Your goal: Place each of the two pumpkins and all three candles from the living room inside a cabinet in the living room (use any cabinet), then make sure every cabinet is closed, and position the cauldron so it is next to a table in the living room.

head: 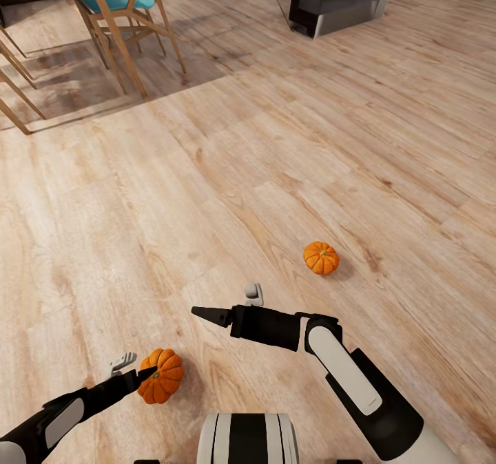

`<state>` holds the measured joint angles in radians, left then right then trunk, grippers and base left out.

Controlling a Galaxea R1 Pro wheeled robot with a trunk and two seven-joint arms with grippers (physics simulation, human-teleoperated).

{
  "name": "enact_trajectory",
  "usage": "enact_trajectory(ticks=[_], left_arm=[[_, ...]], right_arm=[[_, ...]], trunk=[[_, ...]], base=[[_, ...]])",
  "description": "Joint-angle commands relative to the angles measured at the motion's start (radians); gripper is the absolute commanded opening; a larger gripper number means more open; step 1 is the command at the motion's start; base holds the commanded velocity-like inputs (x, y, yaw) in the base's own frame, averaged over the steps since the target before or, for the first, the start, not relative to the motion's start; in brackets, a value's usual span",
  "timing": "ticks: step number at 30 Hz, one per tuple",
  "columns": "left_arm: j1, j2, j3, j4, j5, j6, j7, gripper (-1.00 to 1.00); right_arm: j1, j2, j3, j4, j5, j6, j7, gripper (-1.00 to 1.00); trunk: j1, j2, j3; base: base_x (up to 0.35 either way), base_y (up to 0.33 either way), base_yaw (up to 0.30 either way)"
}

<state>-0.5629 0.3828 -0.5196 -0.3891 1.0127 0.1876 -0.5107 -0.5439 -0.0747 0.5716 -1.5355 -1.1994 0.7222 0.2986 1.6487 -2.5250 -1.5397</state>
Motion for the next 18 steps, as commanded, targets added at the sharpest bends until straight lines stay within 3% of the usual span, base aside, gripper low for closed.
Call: enact_trajectory(ticks=[1,8,18], left_arm=[[0.0,0.0,-0.003,-0.001,0.011,0.007,-0.001,1.0],[0.0,-0.002,-0.003,-0.001,0.011,0.007,-0.002,1.0],[0.0,-0.002,-0.005,-0.001,0.011,0.007,-0.002,1.0]], right_arm=[[-0.001,-0.001,0.001,0.0,0.0,0.002,0.002,1.0],[-0.001,-0.001,0.001,0.0,-0.001,0.002,0.001,1.0],[-0.001,-0.001,0.002,0.0,-0.001,0.002,-0.001,1.0]], trunk=[[0.0,0.0,-0.001],[0.002,-0.001,-0.016],[0.002,-0.001,-0.016]], base=[[0.0,0.0,0.0],[0.0,0.0,0.0],[0.0,0.0,0.0]])
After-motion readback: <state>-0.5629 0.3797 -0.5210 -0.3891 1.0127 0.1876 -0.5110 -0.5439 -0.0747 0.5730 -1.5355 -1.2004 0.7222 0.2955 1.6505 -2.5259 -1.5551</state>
